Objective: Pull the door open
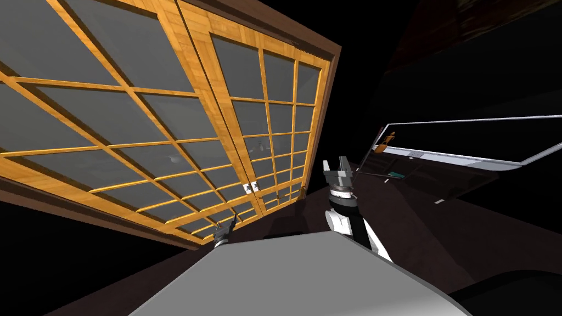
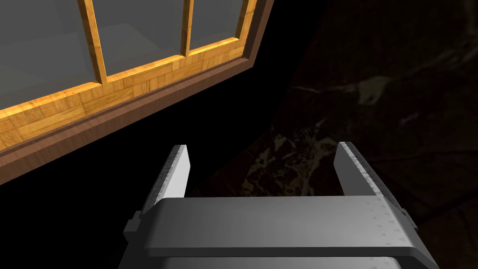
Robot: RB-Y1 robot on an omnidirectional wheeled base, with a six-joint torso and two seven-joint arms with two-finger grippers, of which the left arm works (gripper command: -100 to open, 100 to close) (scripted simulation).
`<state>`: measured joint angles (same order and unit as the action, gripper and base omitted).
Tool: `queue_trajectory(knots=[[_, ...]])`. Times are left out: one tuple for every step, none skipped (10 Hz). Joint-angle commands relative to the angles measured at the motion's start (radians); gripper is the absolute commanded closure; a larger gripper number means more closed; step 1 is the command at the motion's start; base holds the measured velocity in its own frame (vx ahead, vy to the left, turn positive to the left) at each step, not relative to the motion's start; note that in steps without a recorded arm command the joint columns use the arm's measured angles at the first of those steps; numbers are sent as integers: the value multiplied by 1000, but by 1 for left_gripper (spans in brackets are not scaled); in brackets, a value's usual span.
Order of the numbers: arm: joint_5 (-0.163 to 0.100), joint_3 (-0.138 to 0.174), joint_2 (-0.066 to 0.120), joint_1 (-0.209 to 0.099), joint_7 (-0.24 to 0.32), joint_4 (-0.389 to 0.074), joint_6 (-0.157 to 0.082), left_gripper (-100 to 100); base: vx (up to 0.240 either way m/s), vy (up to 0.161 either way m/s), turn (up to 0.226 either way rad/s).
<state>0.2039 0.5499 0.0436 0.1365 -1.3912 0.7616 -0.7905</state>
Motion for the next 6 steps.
queue_trajectory(knots=[[3,-10,-14,-19,-2,17,-1,-100,195,55,-121],[4,-15,-19,-33,-3,20,-2,-100,178,75,-88],[5,-20,-24,-48,-4,24,-4,-100,163,67,-115],[7,-26,-29,-62,-4,29,-5,-100,167,42,-85],[8,-32,-34,-77,-5,33,-6,-100,192,45,-95],[8,-32,-34,-77,-5,33,-6,-100,150,22,-36]])
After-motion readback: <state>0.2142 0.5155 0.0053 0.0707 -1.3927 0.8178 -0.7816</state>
